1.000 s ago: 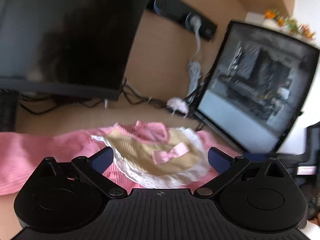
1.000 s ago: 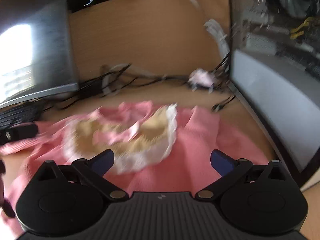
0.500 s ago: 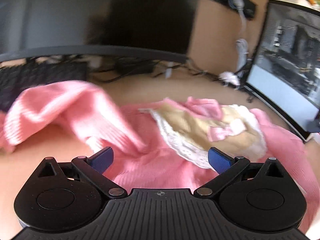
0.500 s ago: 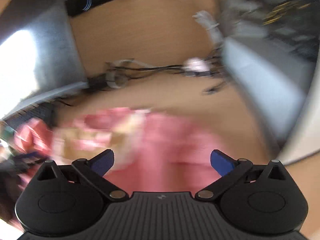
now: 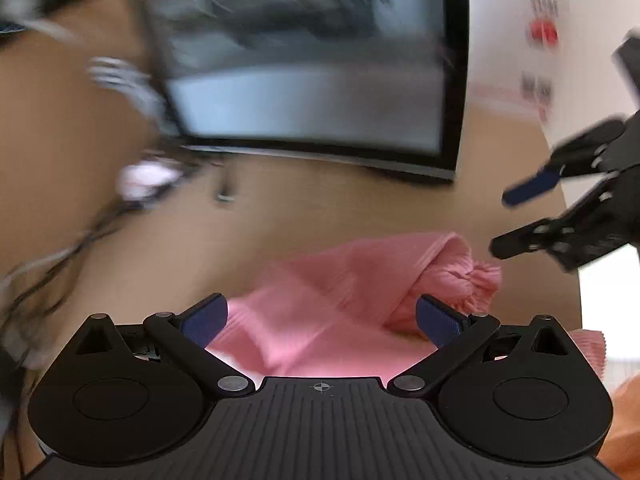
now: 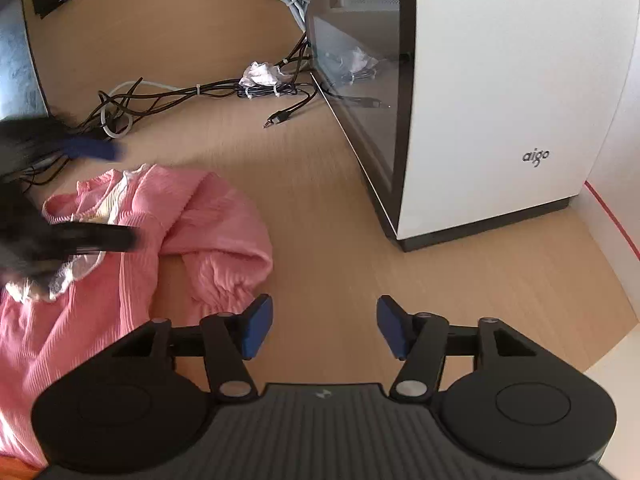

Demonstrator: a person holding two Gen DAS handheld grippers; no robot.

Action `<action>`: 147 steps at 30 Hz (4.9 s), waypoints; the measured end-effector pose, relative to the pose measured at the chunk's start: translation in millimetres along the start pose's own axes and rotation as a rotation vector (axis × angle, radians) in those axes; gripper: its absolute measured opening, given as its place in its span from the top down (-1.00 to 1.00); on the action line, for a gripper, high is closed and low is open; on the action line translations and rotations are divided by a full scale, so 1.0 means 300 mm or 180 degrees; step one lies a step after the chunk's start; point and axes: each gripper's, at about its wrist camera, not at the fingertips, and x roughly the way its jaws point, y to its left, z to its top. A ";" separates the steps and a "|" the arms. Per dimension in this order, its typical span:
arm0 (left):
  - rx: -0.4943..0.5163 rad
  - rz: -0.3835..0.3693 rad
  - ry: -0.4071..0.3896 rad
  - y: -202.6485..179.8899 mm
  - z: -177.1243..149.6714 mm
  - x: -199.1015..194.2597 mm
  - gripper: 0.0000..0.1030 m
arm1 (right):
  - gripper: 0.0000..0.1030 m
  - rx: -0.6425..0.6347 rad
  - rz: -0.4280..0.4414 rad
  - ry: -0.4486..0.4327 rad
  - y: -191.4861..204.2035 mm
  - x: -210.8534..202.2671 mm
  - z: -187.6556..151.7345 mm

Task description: Fold clothes

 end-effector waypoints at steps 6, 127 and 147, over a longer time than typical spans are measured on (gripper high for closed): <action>-0.0220 -0.0016 0.0390 0.081 0.036 0.160 -0.68 | -0.36 0.0093 0.0078 -0.0107 0.002 -0.034 -0.046; -0.4913 0.1285 -0.0990 0.099 -0.806 -0.589 -0.82 | -1.00 -0.1583 0.0844 -0.0344 0.526 0.395 0.269; -0.5682 0.2448 -0.1333 0.277 -1.034 -0.553 0.80 | -1.00 -0.1630 0.0726 -0.0539 0.478 0.243 0.264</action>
